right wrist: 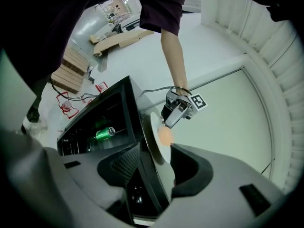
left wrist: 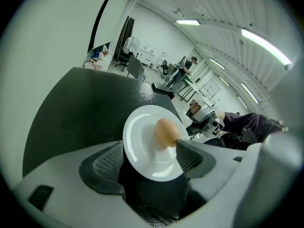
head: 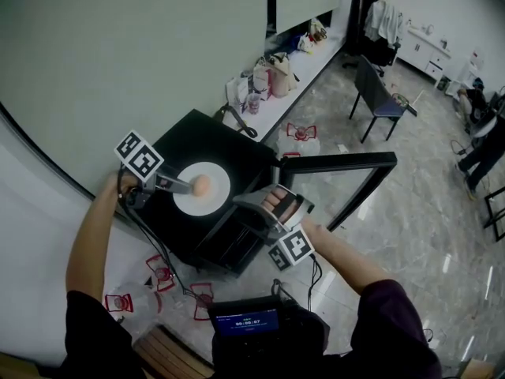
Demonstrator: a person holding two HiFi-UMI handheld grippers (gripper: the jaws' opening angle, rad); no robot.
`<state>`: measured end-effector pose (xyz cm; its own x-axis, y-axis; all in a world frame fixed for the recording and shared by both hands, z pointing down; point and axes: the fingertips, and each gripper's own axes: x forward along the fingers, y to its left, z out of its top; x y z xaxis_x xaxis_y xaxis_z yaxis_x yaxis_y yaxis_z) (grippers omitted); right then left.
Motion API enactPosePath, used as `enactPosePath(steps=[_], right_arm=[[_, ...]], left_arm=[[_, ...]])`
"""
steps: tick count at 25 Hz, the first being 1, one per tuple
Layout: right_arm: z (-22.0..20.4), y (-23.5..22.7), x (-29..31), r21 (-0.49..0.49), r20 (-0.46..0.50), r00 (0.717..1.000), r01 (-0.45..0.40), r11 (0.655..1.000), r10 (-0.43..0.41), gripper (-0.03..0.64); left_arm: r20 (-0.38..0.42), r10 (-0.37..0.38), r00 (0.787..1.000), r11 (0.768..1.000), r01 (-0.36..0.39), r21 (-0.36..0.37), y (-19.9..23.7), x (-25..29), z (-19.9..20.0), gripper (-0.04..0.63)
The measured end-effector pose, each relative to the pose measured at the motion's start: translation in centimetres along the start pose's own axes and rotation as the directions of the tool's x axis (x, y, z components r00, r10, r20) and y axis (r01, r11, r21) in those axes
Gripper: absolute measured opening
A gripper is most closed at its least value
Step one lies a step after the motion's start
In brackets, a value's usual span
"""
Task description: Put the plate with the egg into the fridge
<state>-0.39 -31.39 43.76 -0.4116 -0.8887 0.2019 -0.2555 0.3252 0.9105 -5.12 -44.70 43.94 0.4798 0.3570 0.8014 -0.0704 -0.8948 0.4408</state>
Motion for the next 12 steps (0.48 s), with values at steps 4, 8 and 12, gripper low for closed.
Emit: enactPosePath(steps=[4, 8, 12], right_arm=[[-0.5, 0.2, 0.3, -0.017, -0.031, 0.999, 0.007, 1.000, -0.008, 0.184], [0.4, -0.3, 0.2, -0.089, -0.020, 0.999, 0.046, 0.995, -0.048, 0.184], [1.2, 0.0, 0.3, -0.156, -0.020, 0.998, 0.053, 0.986, -0.056, 0.184]], left_arm=[[-0.044, 0.004, 0.999, 0.998, -0.001, 0.065, -1.2, 0.7, -0.1, 0.316], [-0.061, -0.011, 0.998, 0.995, 0.017, 0.097, -2.6, 1.3, -0.3, 0.316], [-0.069, -0.033, 0.997, 0.991, 0.041, 0.125, -4.1, 2.4, -0.2, 0.316]])
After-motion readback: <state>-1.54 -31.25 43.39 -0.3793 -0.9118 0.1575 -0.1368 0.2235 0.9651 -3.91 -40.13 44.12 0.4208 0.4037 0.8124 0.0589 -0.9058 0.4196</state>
